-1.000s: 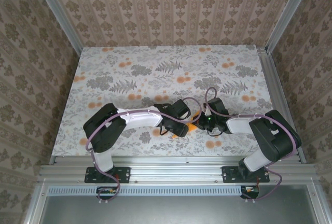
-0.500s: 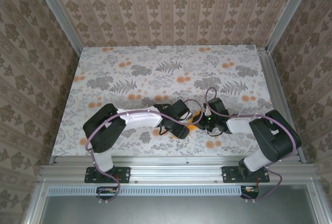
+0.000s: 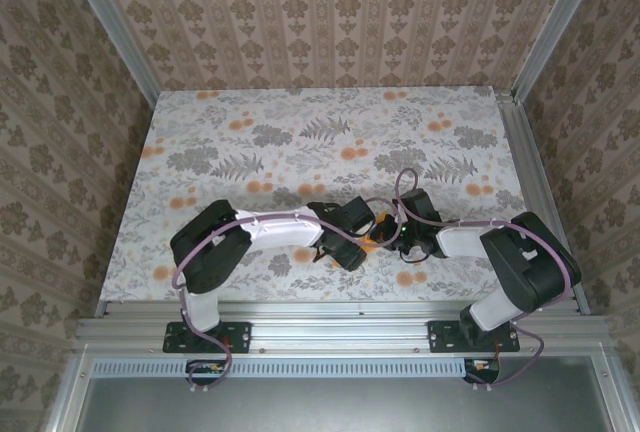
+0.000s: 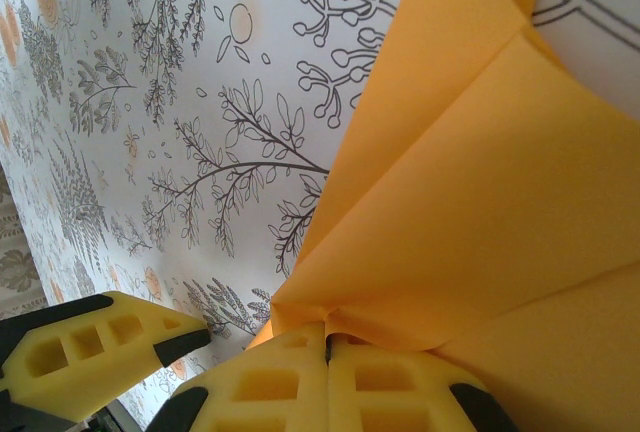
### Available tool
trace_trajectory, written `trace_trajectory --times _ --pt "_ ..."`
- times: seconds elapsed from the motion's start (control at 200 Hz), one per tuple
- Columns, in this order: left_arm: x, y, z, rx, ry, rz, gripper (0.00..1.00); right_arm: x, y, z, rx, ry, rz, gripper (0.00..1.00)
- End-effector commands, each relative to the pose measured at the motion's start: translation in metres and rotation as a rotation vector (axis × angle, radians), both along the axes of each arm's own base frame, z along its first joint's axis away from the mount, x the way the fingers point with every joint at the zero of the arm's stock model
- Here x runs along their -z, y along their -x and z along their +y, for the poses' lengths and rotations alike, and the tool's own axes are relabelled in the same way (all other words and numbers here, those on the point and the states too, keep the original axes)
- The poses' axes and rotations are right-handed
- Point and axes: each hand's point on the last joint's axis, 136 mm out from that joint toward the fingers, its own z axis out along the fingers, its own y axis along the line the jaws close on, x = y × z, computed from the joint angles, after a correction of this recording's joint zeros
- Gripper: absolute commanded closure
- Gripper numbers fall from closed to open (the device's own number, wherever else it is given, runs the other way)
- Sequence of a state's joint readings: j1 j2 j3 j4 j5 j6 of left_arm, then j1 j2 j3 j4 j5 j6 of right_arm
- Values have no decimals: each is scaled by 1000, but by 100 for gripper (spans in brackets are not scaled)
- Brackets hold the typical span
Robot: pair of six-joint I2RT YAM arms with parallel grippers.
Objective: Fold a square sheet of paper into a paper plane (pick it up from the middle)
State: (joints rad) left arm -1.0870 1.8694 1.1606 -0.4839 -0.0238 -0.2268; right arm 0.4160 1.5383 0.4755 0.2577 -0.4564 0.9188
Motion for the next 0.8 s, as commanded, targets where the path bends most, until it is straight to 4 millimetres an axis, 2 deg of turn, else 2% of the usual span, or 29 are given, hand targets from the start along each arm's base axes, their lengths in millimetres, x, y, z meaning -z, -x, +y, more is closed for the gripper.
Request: trace_trajectory --times 0.0,0.22,0.405,0.795 --pt "21 -11 21 -9 -125 -52 37 -6 3 2 -17 -11 -3 100" --pt "27 -18 30 -59 -147 -56 37 -13 6 2 -20 -26 -21 100" --pt "25 -22 24 -79 -91 -26 37 -9 12 3 -32 -24 -13 100" --pt "36 -23 29 -73 -128 -16 39 -9 20 -2 -37 -4 -14 100"
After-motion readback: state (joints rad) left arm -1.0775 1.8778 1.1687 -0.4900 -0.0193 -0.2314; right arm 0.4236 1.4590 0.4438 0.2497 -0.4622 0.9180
